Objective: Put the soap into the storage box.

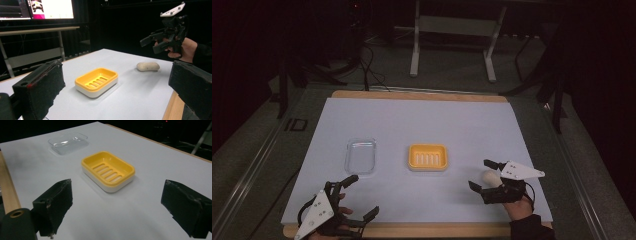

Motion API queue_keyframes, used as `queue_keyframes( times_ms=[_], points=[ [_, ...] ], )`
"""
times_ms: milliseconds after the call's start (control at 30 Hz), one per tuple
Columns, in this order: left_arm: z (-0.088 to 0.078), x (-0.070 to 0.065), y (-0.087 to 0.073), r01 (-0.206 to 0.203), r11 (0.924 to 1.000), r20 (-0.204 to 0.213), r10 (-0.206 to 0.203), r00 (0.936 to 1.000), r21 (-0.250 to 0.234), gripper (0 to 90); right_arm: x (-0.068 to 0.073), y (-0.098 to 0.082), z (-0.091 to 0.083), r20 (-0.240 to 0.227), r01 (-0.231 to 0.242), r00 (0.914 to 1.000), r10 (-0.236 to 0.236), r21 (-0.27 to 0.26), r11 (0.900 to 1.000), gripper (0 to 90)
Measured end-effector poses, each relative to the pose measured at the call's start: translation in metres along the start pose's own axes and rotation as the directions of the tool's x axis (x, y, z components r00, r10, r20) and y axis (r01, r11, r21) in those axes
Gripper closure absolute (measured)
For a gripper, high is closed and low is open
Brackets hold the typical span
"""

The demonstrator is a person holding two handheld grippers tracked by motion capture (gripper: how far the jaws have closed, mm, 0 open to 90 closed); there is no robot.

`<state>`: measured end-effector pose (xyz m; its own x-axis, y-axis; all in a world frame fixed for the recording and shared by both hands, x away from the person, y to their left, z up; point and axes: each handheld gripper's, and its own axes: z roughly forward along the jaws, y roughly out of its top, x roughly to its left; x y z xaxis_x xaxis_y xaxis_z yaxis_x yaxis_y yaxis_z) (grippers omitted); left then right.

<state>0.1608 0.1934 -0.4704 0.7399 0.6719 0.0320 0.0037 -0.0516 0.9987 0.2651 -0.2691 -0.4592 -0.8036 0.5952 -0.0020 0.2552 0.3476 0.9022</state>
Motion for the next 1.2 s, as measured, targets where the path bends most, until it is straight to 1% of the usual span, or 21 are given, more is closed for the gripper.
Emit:
queue_keyframes(
  times_ms=[33,67,100,267,400,467,533,600,667,733,767,800,900,967,1000,1033,1067,1100,1133,1167,1200],
  points=[
    [0.0,0.0,0.0,0.001,1.0,-0.003,-0.001,1.0,-0.001,0.2,0.0,0.0,0.0,0.0,0.0,1.0,0.0,0.0,1.0,9.9],
    [0.0,0.0,0.0,0.003,1.0,-0.003,-0.003,1.0,-0.001,0.2,0.0,-0.001,0.002,-0.038,0.0,0.9993,0.001,0.005,1.0,9.9],
    [0.0,0.0,0.0,0.004,1.0,-0.003,-0.004,1.0,0.0,0.2,0.0,-0.001,0.002,-0.038,0.0,0.9993,0.001,0.005,1.0,9.9],
    [0.002,0.0,-0.001,0.005,0.9999,-0.001,-0.005,1.0,0.014,0.2,0.001,-0.002,0.006,-0.08,-0.002,0.9968,0.003,0.018,1.0,11.4],
    [0.0,0.0,-0.001,0.007,0.9998,-0.005,-0.007,1.0,0.016,0.2,-0.001,-0.001,0.006,-0.096,-0.005,0.9954,0.008,0.028,1.0,11.7],
    [0.0,0.001,-0.002,0.014,0.9998,-0.006,-0.014,0.9999,0.014,0.2,-0.001,0.0,0.006,-0.1,0.017,0.9949,-0.013,0.043,0.999,11.2],
    [0.0,0.0,-0.002,0.013,0.9997,-0.003,-0.013,0.9999,0.019,0.2,-0.001,0.004,0.007,-0.116,0.033,0.993,-0.023,0.083,0.996,10.5],
    [0.0,-0.001,-0.002,0.012,0.9997,-0.002,-0.012,0.9999,0.022,0.2,0.0,0.006,0.009,-0.123,0.054,0.9917,-0.037,0.13,0.99,10.2],
    [0.0,-0.002,-0.003,0.006,0.9997,0.001,-0.006,1.0,0.025,0.2,0.001,0.008,0.012,-0.131,0.082,0.9896,-0.059,0.177,0.981,10.2],
    [-0.001,-0.003,-0.003,-0.001,0.9996,0.003,0.001,1.0,0.028,0.2,0.002,0.007,0.017,-0.147,0.115,0.9857,-0.082,0.233,0.966,10.3],
    [-0.001,-0.004,-0.002,-0.002,0.9996,0.003,0.002,1.0,0.027,0.2,0.003,0.007,0.02,-0.156,0.128,0.9838,-0.089,0.266,0.955,10.3],
    [-0.001,-0.004,-0.002,-0.006,0.9996,0.002,0.006,1.0,0.027,0.2,0.003,0.007,0.021,-0.173,0.133,0.9813,-0.085,0.289,0.948,10.3],
    [-0.001,-0.004,-0.003,-0.003,0.9996,0.003,0.003,1.0,0.028,0.2,0.004,0.006,0.026,-0.196,0.15,0.9771,-0.084,0.356,0.922,10.6],
    [0.0,-0.004,-0.003,-0.005,0.9994,0.005,0.004,1.0,0.034,0.2,0.006,0.005,0.029,-0.191,0.169,0.9765,-0.099,0.393,0.904,10.6],
    [0.0,-0.004,-0.003,-0.005,0.9994,0.008,0.005,1.0,0.036,0.2,0.006,0.005,0.03,-0.188,0.172,0.9768,-0.102,0.409,0.896,10.6],
    [0.0,-0.004,-0.003,-0.007,0.9993,0.009,0.006,0.9999,0.037,0.2,0.006,0.005,0.031,-0.185,0.174,0.9773,-0.103,0.431,0.886,10.6],
    [0.0,-0.004,-0.003,-0.009,0.9993,0.009,0.008,0.9999,0.037,0.2,0.006,0.005,0.032,-0.189,0.176,0.977,-0.1,0.444,0.879,10.6],
    [0.0,-0.004,-0.003,-0.009,0.9993,0.01,0.008,0.9999,0.036,0.2,0.006,0.004,0.034,-0.19,0.184,0.9763,-0.104,0.473,0.862,10.6],
    [0.0,-0.004,-0.003,-0.008,0.9994,0.01,0.008,0.9999,0.035,0.2,0.007,0.004,0.035,-0.191,0.194,0.9751,-0.113,0.493,0.848,10.5],
    [0.0,-0.004,-0.003,-0.007,0.9995,0.009,0.007,0.9999,0.032,0.2,0.007,0.003,0.037,-0.198,0.2,0.9737,-0.113,0.508,0.838,10.6],
    [0.0,-0.004,-0.003,-0.006,0.9995,0.009,0.006,0.9999,0.032,0.2,0.008,0.002,0.038,-0.206,0.214,0.9712,-0.12,0.528,0.822,10.6]
  ],
)
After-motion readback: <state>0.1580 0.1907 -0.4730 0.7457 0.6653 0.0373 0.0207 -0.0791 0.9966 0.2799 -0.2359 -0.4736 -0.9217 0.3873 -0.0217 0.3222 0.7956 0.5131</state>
